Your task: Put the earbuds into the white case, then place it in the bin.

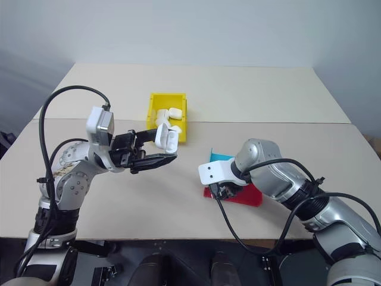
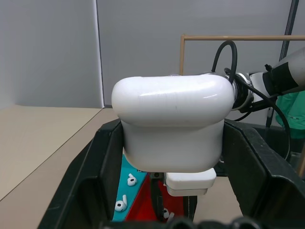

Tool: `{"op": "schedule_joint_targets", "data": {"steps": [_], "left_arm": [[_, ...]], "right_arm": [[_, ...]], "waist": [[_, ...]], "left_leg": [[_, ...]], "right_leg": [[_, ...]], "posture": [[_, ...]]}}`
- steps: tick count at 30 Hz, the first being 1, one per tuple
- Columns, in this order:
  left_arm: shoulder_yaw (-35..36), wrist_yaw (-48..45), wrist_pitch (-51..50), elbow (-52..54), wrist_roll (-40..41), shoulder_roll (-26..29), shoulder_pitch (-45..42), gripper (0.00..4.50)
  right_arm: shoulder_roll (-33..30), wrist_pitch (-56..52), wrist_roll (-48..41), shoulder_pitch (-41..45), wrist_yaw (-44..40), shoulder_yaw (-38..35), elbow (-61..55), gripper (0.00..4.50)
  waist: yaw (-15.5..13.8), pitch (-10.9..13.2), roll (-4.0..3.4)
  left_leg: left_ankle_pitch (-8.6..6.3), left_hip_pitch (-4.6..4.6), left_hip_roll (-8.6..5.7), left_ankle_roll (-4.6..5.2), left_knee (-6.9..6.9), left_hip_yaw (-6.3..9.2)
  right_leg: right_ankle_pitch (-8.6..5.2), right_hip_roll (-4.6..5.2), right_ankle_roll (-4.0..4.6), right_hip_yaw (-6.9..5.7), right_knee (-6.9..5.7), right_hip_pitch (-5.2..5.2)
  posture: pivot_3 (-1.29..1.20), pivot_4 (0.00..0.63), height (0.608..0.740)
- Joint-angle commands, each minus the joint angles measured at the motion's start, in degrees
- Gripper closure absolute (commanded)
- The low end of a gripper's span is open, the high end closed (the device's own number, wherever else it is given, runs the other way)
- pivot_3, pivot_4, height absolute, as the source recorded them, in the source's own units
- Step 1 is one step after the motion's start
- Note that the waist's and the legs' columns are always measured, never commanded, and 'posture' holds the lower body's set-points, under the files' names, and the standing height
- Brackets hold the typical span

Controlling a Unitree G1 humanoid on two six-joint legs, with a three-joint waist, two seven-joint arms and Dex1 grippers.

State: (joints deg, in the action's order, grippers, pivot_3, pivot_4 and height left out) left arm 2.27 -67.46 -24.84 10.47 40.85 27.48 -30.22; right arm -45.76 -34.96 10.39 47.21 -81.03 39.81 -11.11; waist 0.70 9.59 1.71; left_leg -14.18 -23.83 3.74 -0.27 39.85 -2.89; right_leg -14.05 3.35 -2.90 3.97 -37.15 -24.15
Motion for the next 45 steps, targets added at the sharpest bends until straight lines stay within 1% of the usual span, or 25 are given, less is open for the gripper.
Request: {"op": "schedule_joint_targets", "data": {"steps": [1,2,3,7,10,13,16,19,20,21,23,24,26,27,30,33,37,45], "left_arm": [[0.8,0.1,0.2,2.3,1.2,0.6,0.1,1.72],[0.8,0.1,0.2,2.3,1.1,0.7,0.1,1.72],[0.8,0.1,0.2,2.3,1.2,0.8,0.2,1.72],[0.8,-0.1,0.2,2.3,1.1,1.1,0.2,1.72],[0.8,-0.2,0.2,2.2,1.1,1.2,0.2,1.72],[0.7,-0.6,0.1,2.0,1.1,1.5,0.0,1.72],[0.6,-1.1,0.0,1.5,1.3,1.8,-0.4,1.72],[0.6,-1.5,-0.1,0.8,1.3,1.9,-1.0,1.72],[0.6,-1.6,-0.1,0.5,1.2,1.8,-1.3,1.72],[0.4,-1.7,-0.2,-0.1,1.1,1.7,-1.8,1.72],[0.3,-2.1,-0.2,-0.7,1.1,1.5,-2.4,1.72],[0.1,-2.6,-0.1,-1.4,1.3,1.0,-3.0,1.72],[-0.4,-3.2,0.2,-2.6,1.2,0.3,-4.2,1.72],[-0.6,-3.5,0.3,-3.2,1.0,0.0,-4.7,1.72],[-1.2,-4.1,0.6,-4.9,0.3,-1.0,-6.4,1.72],[-1.6,-4.6,0.8,-6.4,-0.1,-1.7,-7.9,1.72],[-2.0,-5.4,1.1,-8.3,-0.4,-2.4,-9.8,1.72],[-2.5,-6.2,2.1,-10.0,-1.2,-3.9,-12.0,1.72]], "right_arm": [[-0.1,0.6,0.9,-0.6,-0.2,-0.8,-0.8,3.60],[-0.1,0.6,0.9,-0.7,-0.2,-0.8,-0.8,3.85],[0.0,0.5,0.9,-0.8,-0.2,-0.9,-0.8,3.90],[-0.1,0.5,0.6,-0.9,-0.4,-1.3,-1.1,3.90],[0.1,-1.2,-1.3,-1.0,-1.0,-2.8,-2.0,3.90],[0.7,-6.3,-5.6,-0.1,-2.8,-5.7,-3.3,3.90],[1.2,-13.6,-13.0,0.6,-4.5,-11.3,-4.7,3.90],[2.1,-18.9,-21.1,-0.6,-3.0,-20.6,-4.9,3.90],[2.8,-19.6,-23.9,-1.6,-1.7,-25.0,-4.9,3.90],[4.5,-19.9,-27.5,-3.0,0.4,-31.7,-5.1,3.90],[6.7,-20.0,-32.2,-4.9,3.6,-39.7,-5.8,3.90],[8.5,-20.6,-35.5,-5.7,5.7,-45.2,-6.8,3.90],[11.2,-21.6,-40.9,-6.6,9.8,-52.9,-9.2,3.90],[12.2,-22.1,-43.2,-6.9,11.9,-55.5,-10.4,3.90],[15.2,-22.6,-48.5,-6.3,18.7,-59.9,-14.0,3.90],[17.4,-22.6,-52.6,-5.4,24.9,-60.9,-17.1,3.90],[19.5,-20.9,-54.8,-5.3,31.6,-58.2,-19.8,3.90],[20.9,-14.9,-53.5,-5.7,36.7,-51.5,-17.9,3.90]], "waist": [[0.0,0.0,0.00],[0.0,0.0,0.00],[0.0,0.0,0.00],[0.0,0.0,0.00],[0.0,0.0,0.00],[0.0,0.0,0.00],[0.0,0.0,0.00],[0.0,0.0,0.00],[0.0,0.0,0.00],[-0.2,0.0,0.00],[-0.5,0.0,0.01],[-0.6,0.0,0.01],[-0.7,0.0,0.00],[-0.8,0.0,0.00],[-0.8,0.0,0.00],[-0.4,0.0,0.00],[0.1,0.0,0.00],[0.1,0.0,0.00]], "left_leg": [[0.00,0.01,0.00,0.00,0.00,0.00],[0.00,0.02,0.00,0.00,0.00,0.00],[0.00,0.03,0.00,0.00,0.00,0.00],[0.00,0.03,0.00,0.00,-0.01,0.00],[0.00,0.03,0.00,0.00,-0.02,0.00],[0.00,0.02,0.00,0.00,-0.02,0.00],[0.00,0.01,0.00,0.00,-0.02,0.00],[0.00,0.01,0.00,0.00,-0.03,0.01],[0.00,0.01,0.01,0.00,-0.03,0.01],[0.00,0.01,0.00,0.00,-0.03,0.01],[0.00,0.01,0.00,0.00,-0.05,0.05],[-0.01,0.00,-0.01,0.00,-0.06,0.03],[-0.01,-0.01,0.00,0.00,-0.06,0.04],[-0.01,-0.02,-0.01,0.00,-0.08,0.03],[0.00,-0.03,-0.01,0.00,-0.08,0.03],[0.00,-0.03,-0.01,0.00,-0.07,0.04],[0.00,-0.02,-0.01,0.00,-0.08,0.05],[0.00,-0.03,-0.01,0.00,-0.09,0.04]], "right_leg": [[0.00,0.00,0.00,0.00,0.00,0.01],[0.00,0.00,0.00,0.00,-0.01,0.02],[0.00,0.00,0.00,0.00,-0.02,0.02],[0.00,0.00,0.00,0.00,0.00,0.01],[0.00,0.00,0.00,0.00,0.00,0.01],[0.00,0.00,0.00,0.00,0.00,0.00],[0.00,0.00,0.00,0.00,0.00,-0.01],[0.00,0.00,0.00,0.00,0.00,0.00],[0.00,0.00,0.00,-0.01,0.01,0.00],[0.00,0.00,0.01,-0.01,0.01,0.00],[0.00,0.00,0.01,-0.06,0.04,0.04],[0.00,0.01,0.00,-0.05,0.04,0.03],[0.00,0.00,0.00,-0.05,0.06,0.03],[0.00,0.01,0.00,-0.05,0.04,0.01],[0.00,0.00,0.00,-0.05,0.04,0.00],[0.00,0.00,0.00,-0.04,0.01,0.00],[0.00,0.00,0.00,-0.03,0.01,0.00],[0.00,0.00,0.00,-0.03,0.03,0.00]], "posture": [[0.00,0.150,0.740],[0.00,0.150,0.740],[0.00,0.150,0.740],[0.00,0.150,0.740],[0.00,0.150,0.740],[0.00,0.150,0.740],[0.00,0.150,0.740],[0.00,0.150,0.740],[0.00,0.150,0.740],[0.00,0.150,0.740],[0.00,0.150,0.740],[0.00,0.150,0.740],[0.00,0.150,0.740],[0.00,0.150,0.740],[0.00,0.150,0.740],[0.00,0.150,0.740],[0.00,0.150,0.740],[0.00,0.150,0.740]]}}
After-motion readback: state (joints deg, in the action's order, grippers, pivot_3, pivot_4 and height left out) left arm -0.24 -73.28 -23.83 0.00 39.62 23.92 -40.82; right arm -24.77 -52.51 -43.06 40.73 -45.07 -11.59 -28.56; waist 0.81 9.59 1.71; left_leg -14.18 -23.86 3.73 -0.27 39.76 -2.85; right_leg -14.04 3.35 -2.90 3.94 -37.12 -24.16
